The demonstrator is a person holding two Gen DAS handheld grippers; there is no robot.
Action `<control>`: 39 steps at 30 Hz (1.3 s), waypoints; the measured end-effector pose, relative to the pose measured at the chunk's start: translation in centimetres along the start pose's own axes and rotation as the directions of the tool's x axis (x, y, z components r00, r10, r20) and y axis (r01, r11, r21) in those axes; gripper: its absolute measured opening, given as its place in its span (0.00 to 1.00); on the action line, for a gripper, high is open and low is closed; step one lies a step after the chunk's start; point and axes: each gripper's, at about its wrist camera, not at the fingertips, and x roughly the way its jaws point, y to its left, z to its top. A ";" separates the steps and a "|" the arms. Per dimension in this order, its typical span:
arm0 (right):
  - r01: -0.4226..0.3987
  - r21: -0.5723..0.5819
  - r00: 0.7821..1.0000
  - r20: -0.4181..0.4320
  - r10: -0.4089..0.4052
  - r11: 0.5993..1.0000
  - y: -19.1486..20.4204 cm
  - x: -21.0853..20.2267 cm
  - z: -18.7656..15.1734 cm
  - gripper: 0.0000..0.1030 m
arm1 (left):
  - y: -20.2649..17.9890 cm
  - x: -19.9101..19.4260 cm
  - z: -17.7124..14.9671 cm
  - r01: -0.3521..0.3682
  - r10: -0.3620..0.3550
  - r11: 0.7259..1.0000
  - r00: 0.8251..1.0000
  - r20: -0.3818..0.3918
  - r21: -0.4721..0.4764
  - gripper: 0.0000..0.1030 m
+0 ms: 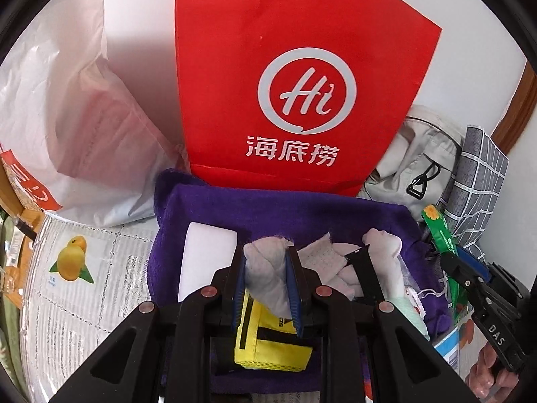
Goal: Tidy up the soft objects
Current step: 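Lower the tissue onto the towel with the left tool while the right tool lowers the green packet there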
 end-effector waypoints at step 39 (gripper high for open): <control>0.032 0.019 0.990 -0.137 -0.029 0.999 -2.0 2.8 -1.1 0.49 | 2.2 4.0 -0.6 0.021 -0.026 0.999 0.993 -0.119 -0.049 0.21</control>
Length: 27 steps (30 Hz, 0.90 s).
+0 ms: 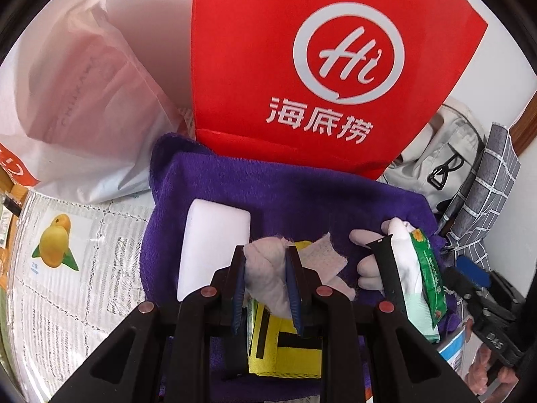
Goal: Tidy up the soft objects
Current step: 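Lower the tissue onto the towel with the left tool while the right tool lowers the green packet there, then open the left tool to release the tissue while the right tool releases the green packet on the towel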
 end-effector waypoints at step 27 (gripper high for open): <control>0.019 -0.141 0.992 0.129 -0.001 0.990 6.2 -5.7 -0.3 0.57 | -1.1 1.6 -0.5 -0.005 0.007 1.000 0.997 -0.071 0.017 0.45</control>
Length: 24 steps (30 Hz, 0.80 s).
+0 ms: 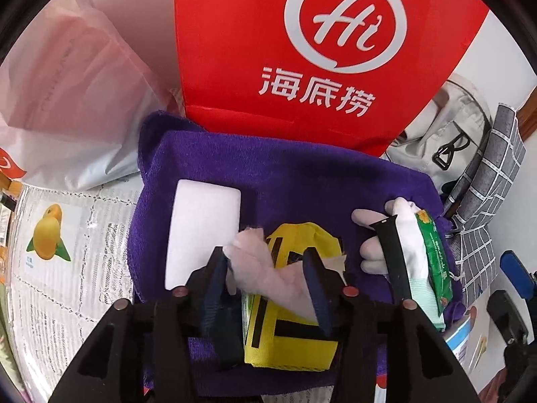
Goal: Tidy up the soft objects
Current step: 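Open the left tool to release the tissue while the right tool releases the green packet on the towel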
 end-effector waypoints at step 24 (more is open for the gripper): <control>0.115 0.047 0.993 -0.046 -0.113 0.992 1.6 -4.5 -4.0 0.65 | -1.1 -9.5 -4.6 0.003 -0.005 1.000 0.996 0.091 0.022 0.65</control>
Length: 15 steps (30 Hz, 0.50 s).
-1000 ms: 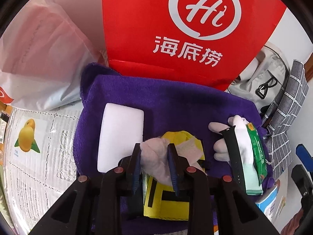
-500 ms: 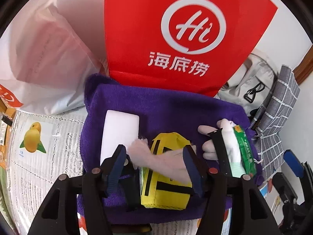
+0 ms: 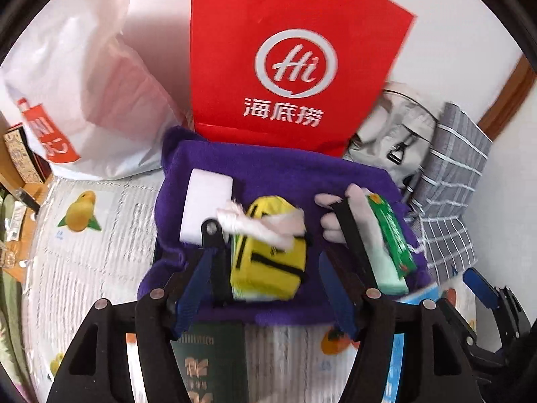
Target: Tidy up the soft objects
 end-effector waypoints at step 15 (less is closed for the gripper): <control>-0.005 0.106 0.997 0.071 -0.003 0.994 -0.4 -11.9 -8.1 0.89 | -3.6 -12.0 -11.1 -0.037 0.025 0.996 0.991 0.135 0.083 0.80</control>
